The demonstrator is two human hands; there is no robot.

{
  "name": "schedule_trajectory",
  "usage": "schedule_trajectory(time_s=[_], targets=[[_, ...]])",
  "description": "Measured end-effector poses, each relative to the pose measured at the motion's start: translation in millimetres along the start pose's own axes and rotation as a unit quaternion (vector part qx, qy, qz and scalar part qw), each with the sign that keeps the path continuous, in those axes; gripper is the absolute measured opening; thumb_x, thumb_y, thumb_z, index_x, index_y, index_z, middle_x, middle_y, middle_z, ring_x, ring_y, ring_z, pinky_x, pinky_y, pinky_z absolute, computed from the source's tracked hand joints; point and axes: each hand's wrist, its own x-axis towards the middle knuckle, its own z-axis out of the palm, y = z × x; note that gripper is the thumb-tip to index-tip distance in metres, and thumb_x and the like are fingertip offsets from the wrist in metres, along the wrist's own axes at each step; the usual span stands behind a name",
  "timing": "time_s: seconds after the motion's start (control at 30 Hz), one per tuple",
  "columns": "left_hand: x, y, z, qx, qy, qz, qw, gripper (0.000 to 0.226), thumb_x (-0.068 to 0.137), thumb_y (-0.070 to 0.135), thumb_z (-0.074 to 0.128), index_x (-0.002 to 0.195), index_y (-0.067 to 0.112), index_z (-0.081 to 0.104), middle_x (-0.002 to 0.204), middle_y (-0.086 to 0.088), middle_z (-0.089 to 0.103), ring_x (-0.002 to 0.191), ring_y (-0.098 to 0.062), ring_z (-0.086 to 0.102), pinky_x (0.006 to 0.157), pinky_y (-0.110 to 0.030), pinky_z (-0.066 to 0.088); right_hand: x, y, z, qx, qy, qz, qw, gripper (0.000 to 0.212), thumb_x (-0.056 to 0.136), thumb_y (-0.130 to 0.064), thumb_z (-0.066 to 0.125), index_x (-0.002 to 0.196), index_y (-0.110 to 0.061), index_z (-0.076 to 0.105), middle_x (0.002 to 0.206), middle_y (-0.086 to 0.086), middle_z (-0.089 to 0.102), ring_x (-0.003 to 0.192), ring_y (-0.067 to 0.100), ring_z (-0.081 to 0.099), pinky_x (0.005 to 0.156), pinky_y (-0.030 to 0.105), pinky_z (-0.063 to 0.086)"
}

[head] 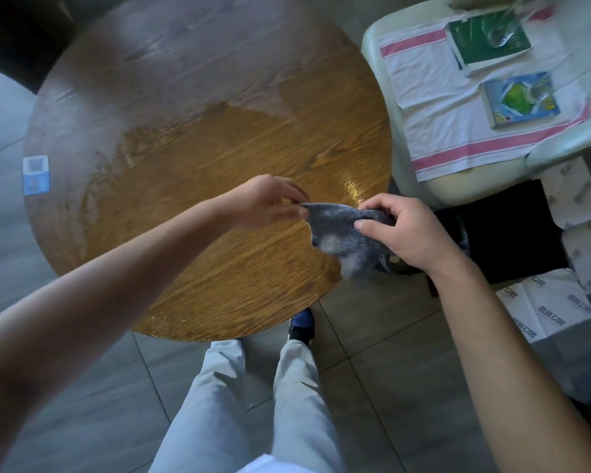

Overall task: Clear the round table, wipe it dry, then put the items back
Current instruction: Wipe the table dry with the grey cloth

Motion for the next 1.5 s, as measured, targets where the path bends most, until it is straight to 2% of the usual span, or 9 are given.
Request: schedule_trajectory(time_s=[0.17,0.33,0.43,0.67,0.77,0.87,1.03,1.23,1.5], targets=[[33,3,-12,0.027,0.132,0.009,0.991,0.022,0.099,0.02,0.066,0.119,0.013,0.075,0.117,-0.004,0.071,0.099,-0.019,0.067,0.089,-0.044,0.057,8,-9,-14,-0.054,0.094,-0.046,0.993,0.009,0.09,-0.02,0.075,0.092,-0.028,0.07,0.084,-0.014,0.07,0.079,-0.004,0.063,0.067,0.007,0.045],[62,11,-25,0.042,0.209,0.068,0.975,0.02,0.094,0.019,0.071,0.114,0.021,0.077,0.119,0.001,0.07,0.109,-0.013,0.062,0.094,-0.03,0.049,9,-10,-14,-0.122,0.229,-0.104,0.96,0.01,0.087,-0.022,0.074,0.096,-0.02,0.074,0.09,-0.004,0.067,0.081,0.011,0.058,0.07,0.026,0.044],[61,-13,-11,0.083,0.205,0.064,0.973,0.016,0.092,0.018,0.074,0.106,0.024,0.079,0.118,0.0,0.071,0.112,-0.023,0.061,0.095,-0.038,0.048,5,8,29,-0.121,0.226,-0.077,0.963,0.012,0.085,-0.018,0.076,0.097,-0.017,0.073,0.093,0.0,0.066,0.082,0.014,0.059,0.071,0.03,0.047],[5,-92,41,0.211,0.104,-0.038,0.971,0.026,0.094,0.007,0.063,0.102,0.026,0.079,0.123,-0.002,0.071,0.114,-0.03,0.056,0.092,-0.05,0.05,-26,56,175,-0.151,0.054,0.012,0.987,0.028,0.09,-0.041,0.066,0.109,-0.021,0.07,0.112,-0.006,0.063,0.106,0.015,0.058,0.089,0.035,0.051],[-24,-114,36,0.207,0.147,-0.074,0.964,0.03,0.092,0.006,0.062,0.11,0.024,0.077,0.129,-0.006,0.068,0.121,-0.034,0.055,0.096,-0.053,0.047,-14,62,178,-0.123,0.172,-0.006,0.977,0.026,0.093,-0.034,0.059,0.108,-0.016,0.072,0.116,0.0,0.068,0.11,0.022,0.06,0.094,0.044,0.051],[-47,-140,19,0.182,0.217,-0.142,0.949,0.029,0.092,0.013,0.062,0.117,0.024,0.072,0.138,-0.007,0.061,0.133,-0.035,0.047,0.107,-0.056,0.041,19,64,164,-0.168,0.251,-0.011,0.953,0.041,0.095,-0.029,0.057,0.13,-0.009,0.065,0.143,0.014,0.058,0.136,0.035,0.051,0.113,0.046,0.04],[-91,-207,-9,0.165,0.299,-0.281,0.897,0.043,0.099,0.025,0.059,0.141,0.017,0.057,0.158,-0.014,0.042,0.15,-0.036,0.029,0.122,-0.05,0.023,53,88,183,-0.316,0.187,0.01,0.93,0.065,0.1,-0.039,0.052,0.157,-0.01,0.039,0.168,0.017,0.029,0.156,0.038,0.024,0.124,0.059,0.022],[-172,-280,-23,0.142,0.301,-0.463,0.822,0.058,0.106,0.041,0.043,0.159,0.021,0.031,0.172,-0.01,0.013,0.159,-0.03,0.004,0.128,-0.05,0.006,62,96,208,-0.373,0.222,0.037,0.9,0.069,0.104,-0.043,0.042,0.161,-0.005,0.029,0.169,0.017,0.024,0.158,0.035,0.018,0.125,0.06,0.017],[-216,-327,-15,0.118,0.302,-0.463,0.825,0.063,0.103,0.063,0.034,0.16,0.035,0.024,0.173,-0.004,0.007,0.159,-0.027,-0.001,0.128,-0.047,0.0,84,72,241,-0.413,0.182,-0.01,0.892,0.07,0.105,-0.043,0.035,0.163,-0.006,0.022,0.171,0.016,0.018,0.16,0.033,0.012,0.126,0.061,0.015]])
